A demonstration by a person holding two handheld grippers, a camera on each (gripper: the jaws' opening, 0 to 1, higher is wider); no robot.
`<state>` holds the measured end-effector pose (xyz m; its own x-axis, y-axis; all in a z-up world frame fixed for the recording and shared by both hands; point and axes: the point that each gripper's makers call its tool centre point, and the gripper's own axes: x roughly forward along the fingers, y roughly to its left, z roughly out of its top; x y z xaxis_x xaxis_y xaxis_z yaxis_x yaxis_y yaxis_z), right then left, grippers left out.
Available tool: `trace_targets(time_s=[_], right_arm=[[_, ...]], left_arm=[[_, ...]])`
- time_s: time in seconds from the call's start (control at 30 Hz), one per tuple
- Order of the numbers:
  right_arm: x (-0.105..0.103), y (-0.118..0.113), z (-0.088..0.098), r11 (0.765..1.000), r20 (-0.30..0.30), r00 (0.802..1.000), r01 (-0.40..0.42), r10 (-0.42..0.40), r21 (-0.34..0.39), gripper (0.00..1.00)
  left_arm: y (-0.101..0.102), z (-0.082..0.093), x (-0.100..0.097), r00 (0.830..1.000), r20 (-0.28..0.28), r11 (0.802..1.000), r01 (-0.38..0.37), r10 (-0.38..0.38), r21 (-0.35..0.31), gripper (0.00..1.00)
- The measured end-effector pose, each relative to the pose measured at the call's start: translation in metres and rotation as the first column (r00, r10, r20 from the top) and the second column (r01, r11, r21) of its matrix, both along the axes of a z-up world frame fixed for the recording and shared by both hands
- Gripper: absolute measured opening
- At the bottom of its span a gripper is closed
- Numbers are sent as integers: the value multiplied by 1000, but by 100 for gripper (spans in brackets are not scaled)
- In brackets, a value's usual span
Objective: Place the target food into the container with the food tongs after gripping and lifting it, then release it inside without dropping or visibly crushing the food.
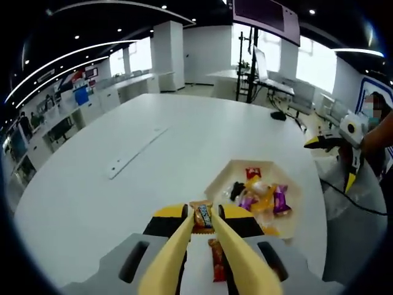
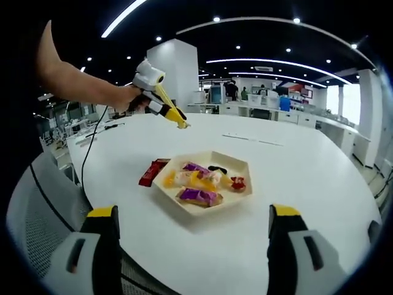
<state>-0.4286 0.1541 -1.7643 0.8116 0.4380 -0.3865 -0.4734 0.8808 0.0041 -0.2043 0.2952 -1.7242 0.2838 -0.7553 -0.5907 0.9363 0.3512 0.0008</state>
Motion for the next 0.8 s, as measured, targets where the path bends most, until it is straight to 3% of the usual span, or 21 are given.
trace_targets(time_s=[0.43,0.8], right_arm=[[0,2,2,1000,11,1000,-10,10,-9,100],[0,1,4,1000,19,1000,-4,5,-1,100]], left_arm=[[-48,3,-19,997,-3,997,73,-73,2,16],[-63,2,-30,995,-12,995,95,-95,10,16]])
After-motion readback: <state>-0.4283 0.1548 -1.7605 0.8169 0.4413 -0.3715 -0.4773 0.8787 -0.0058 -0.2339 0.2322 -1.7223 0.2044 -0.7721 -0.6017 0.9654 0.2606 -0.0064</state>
